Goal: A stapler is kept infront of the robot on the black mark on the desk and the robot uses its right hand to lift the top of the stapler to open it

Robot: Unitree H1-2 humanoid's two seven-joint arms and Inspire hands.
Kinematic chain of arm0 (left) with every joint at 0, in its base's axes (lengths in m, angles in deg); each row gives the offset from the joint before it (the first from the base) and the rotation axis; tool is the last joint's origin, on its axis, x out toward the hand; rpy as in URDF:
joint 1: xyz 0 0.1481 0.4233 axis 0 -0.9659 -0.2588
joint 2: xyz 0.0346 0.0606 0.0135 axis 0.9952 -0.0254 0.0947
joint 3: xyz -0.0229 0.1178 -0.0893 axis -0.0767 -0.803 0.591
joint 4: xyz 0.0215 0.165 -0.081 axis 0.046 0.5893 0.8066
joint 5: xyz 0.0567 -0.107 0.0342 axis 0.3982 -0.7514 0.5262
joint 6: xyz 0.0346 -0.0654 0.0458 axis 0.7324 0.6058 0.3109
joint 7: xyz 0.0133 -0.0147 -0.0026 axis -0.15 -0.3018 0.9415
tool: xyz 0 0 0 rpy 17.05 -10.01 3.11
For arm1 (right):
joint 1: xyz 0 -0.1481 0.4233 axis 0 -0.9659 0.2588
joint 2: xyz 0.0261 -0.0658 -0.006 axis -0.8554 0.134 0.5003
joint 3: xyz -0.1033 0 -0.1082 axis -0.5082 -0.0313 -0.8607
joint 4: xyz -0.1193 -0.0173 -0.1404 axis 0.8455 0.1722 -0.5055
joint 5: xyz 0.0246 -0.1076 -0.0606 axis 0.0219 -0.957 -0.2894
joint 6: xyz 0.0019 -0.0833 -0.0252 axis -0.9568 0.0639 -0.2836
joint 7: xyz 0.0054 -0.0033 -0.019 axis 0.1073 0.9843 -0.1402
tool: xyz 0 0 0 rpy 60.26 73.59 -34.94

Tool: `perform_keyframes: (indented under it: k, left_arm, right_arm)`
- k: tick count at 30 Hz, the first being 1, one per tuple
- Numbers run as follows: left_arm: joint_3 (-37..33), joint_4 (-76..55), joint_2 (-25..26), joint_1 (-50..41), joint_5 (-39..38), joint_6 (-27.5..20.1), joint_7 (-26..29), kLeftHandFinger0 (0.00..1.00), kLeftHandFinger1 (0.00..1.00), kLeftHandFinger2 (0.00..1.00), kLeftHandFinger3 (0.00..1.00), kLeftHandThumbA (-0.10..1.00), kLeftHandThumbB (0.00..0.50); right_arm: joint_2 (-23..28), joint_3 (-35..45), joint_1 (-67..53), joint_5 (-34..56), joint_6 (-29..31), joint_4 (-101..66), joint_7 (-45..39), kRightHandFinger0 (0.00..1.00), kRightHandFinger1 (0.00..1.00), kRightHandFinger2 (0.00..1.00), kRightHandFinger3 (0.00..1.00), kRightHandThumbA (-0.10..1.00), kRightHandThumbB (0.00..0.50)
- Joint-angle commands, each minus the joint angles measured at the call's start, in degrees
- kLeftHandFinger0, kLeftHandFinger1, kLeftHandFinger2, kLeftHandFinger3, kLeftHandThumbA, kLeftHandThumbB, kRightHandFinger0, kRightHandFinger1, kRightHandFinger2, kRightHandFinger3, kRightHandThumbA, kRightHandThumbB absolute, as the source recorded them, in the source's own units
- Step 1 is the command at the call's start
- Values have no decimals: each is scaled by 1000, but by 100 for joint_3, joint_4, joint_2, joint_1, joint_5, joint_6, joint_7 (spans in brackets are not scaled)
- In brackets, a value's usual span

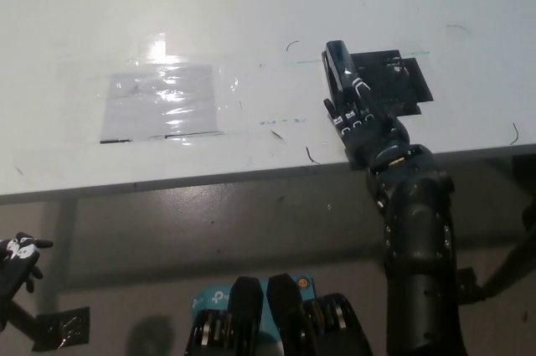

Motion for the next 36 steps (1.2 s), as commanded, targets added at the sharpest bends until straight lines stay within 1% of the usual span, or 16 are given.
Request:
perform_keyframes:
  k: [1,4,5,7,9,15,17,18,20,21,24,27,28,31,32,36]
  left_arm:
    - [80,-170,75,5,33,-33,107,178,238,460,737,-100,0]
    - [132,-163,66,-16,-23,-58,105,156,214,441,732,-100,0]
    - [144,-156,62,-36,-37,-72,98,145,192,429,733,-100,0]
    - [158,-156,52,-67,-78,-164,63,141,189,424,707,-100,0]
    - [179,-144,28,-91,-80,-141,87,146,180,409,699,-100,0]
    - [170,-165,2,-151,-65,-90,86,136,187,417,696,-100,0]
    - [209,-177,-22,-177,-108,-72,89,135,185,416,693,-100,0]
    - [203,-172,-19,-191,-83,-71,92,137,187,416,694,-100,0]
    - [187,-168,-23,-202,-39,-82,99,120,177,409,691,-100,0]
    - [192,-201,-36,-202,-34,-49,111,110,173,405,678,-100,0]
    - [202,-192,-41,-201,-61,-58,95,121,181,403,692,-100,0]
    - [194,-219,-34,-214,-34,-38,104,122,186,403,709,-100,0]
    - [187,-204,-24,-218,-13,-52,106,117,182,406,724,-100,0]
    - [142,-163,-33,-226,41,-86,112,115,187,424,735,-100,0]
    - [162,-164,-66,-239,-6,-47,113,138,194,427,728,-100,0]
    - [160,-150,-89,-250,2,-106,123,136,194,423,710,-100,0]
  right_arm:
    - [-140,-208,1002,164,84,-143,-250,728,771,877,975,638,0]
    - [-143,-254,1198,151,52,-214,-177,660,729,835,935,616,0]
    - [-139,-265,1323,130,58,-224,-113,602,701,813,916,586,0]
    - [-88,-289,1552,68,68,-201,-40,583,678,797,905,576,0]
    - [-54,-267,1672,134,34,-188,-120,636,705,828,916,585,0]
    - [78,-291,1996,15,48,-48,-107,652,724,841,946,606,0]
    - [103,-290,2069,-28,67,43,-68,656,719,830,931,609,0]
    - [161,-287,2178,-75,122,189,-70,661,678,788,913,600,0]
    - [186,-267,2230,-69,156,257,-86,682,716,815,944,586,0]
    - [241,-272,2309,-104,202,369,-116,693,775,874,987,576,0]
    - [351,-257,2380,-150,299,636,-232,722,819,911,997,562,0]
    - [434,-214,2452,-190,447,920,-299,703,791,868,953,542,0]
    - [577,-206,2594,-294,597,1356,-342,685,725,804,898,524,0]
    - [764,-161,2827,-386,804,1961,-382,669,735,804,889,512,0]
    - [846,-180,2939,-449,870,2216,-404,652,722,797,887,510,0]
    - [1114,-150,3409,-539,1245,3165,-682,610,686,779,888,532,0]
